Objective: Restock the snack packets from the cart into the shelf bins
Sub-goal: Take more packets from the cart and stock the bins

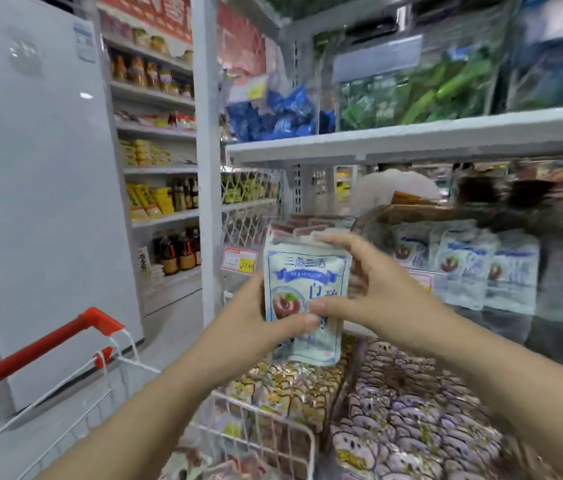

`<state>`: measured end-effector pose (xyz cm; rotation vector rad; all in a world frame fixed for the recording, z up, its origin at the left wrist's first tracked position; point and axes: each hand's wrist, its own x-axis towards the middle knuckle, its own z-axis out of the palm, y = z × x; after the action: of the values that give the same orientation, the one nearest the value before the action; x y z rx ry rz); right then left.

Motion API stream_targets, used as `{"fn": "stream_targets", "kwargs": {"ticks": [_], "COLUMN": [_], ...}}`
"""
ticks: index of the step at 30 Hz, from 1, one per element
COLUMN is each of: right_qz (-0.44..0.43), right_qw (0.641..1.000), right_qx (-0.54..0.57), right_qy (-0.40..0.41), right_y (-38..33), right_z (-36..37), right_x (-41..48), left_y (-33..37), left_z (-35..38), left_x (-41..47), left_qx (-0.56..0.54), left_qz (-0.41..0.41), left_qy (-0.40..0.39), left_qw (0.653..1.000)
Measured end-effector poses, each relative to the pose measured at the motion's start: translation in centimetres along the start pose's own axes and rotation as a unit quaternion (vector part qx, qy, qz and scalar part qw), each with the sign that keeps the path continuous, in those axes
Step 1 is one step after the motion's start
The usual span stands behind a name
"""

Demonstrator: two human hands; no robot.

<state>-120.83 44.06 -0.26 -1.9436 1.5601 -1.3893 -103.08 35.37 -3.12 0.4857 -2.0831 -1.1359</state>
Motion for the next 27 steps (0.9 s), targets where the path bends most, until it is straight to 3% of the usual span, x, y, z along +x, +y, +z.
{"fn": "stream_targets", "kwargs": {"ticks": [7,11,14,18,23,27], "right_qz": [-0.109,-0.079,-0.027,0.04,0.096,0.133], "right_qw": [0.974,0.96,0.951,0.93,0.912,0.887], "right_qx": [-0.157,-0.224,-0.286,-0.365,-0.394,-0.425], "right_qy": [0.121,0.146,0.115,0.033,-0.06,-0.124], "right_y": [-1.9,-0.7,1.4,4.4,7.6,10.5], "right_z": [-9.4,-13.2,-15.7,-17.8,-18.8,-18.4], "right_x": [0.5,1.4,2.9,5.5,9.2,11.0], "left_y": [5.6,6.4,5.8,5.8,5.0,4.1], "left_z": [3.8,6.1,7.9,9.6,10.4,11.0], "left_x": [8.7,13.9,17.2,20.6,23.1,24.1], "left_qx": [0.075,0.129,0.183,0.452,0.533,0.608], "left_qz": [0.122,0.141,0.118,0.096,0.031,0.052], "left_qy": [0.015,0.004,-0.016,-0.006,-0.041,-0.059], "left_qw": [0.99,0.982,0.976,0.887,0.845,0.79]}}
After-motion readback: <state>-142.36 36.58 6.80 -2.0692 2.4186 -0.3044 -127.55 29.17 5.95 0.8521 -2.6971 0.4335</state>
